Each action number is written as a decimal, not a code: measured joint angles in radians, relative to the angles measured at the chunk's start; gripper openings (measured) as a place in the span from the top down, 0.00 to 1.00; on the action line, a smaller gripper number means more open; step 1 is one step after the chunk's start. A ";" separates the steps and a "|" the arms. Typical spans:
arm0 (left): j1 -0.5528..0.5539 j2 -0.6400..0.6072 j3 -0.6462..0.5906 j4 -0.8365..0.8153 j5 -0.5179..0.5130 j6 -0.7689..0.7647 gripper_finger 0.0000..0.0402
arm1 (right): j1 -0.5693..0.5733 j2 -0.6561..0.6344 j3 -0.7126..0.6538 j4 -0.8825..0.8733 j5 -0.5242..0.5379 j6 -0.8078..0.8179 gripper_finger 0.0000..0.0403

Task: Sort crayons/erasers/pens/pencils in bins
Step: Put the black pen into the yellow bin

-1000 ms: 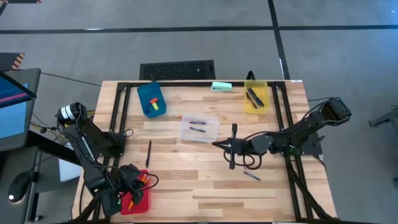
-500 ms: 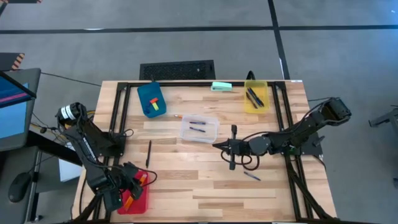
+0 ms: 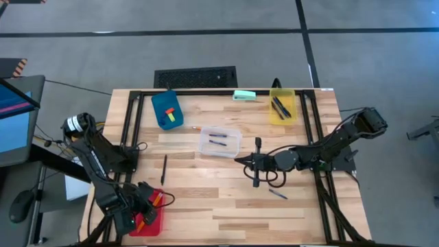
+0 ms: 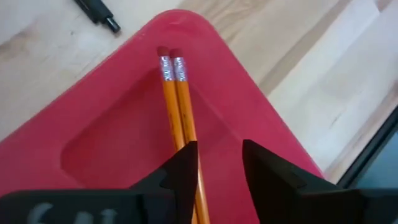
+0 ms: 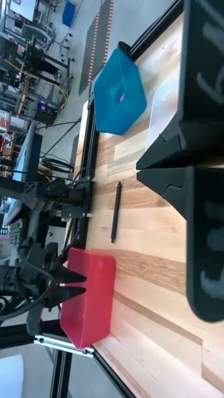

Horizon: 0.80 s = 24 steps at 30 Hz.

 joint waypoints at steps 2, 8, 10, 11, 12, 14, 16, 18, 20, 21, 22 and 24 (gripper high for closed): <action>0.005 -0.006 0.023 -0.035 0.024 0.032 0.70 | 0.000 0.000 0.000 0.000 0.000 -0.001 0.99; 0.024 -0.050 0.109 -0.130 0.036 0.143 0.69 | 0.007 0.000 0.000 0.000 0.003 -0.007 0.99; 0.031 -0.065 0.146 -0.159 0.028 0.208 0.71 | 0.009 0.000 0.000 -0.001 0.002 -0.007 0.99; 0.035 -0.071 0.165 -0.172 0.013 0.252 0.72 | 0.012 0.000 0.000 0.000 0.002 -0.007 0.99; 0.040 -0.075 0.184 -0.188 -0.012 0.303 0.73 | 0.014 0.000 0.000 -0.001 0.003 -0.008 0.99; 0.060 -0.086 0.210 -0.215 -0.098 0.414 0.77 | 0.018 0.000 0.000 -0.010 0.002 -0.019 0.99; 0.099 -0.108 0.216 -0.224 -0.205 0.538 0.82 | 0.020 0.000 0.000 -0.036 0.001 -0.022 0.99; 0.162 -0.138 0.212 -0.228 -0.263 0.685 0.88 | 0.019 0.000 -0.010 -0.040 -0.009 -0.022 0.99; 0.242 -0.170 0.212 -0.211 -0.269 0.852 0.95 | 0.014 0.000 -0.030 -0.017 -0.042 -0.023 0.99; 0.282 -0.187 0.211 -0.192 -0.262 0.943 0.97 | 0.009 0.000 -0.040 0.004 -0.062 -0.025 0.99; 0.325 -0.203 0.211 -0.163 -0.243 1.035 0.98 | 0.002 0.000 -0.049 0.026 -0.089 -0.027 0.99; 0.406 -0.230 0.211 -0.069 -0.176 1.236 0.99 | -0.011 0.000 -0.069 0.090 -0.141 -0.028 0.99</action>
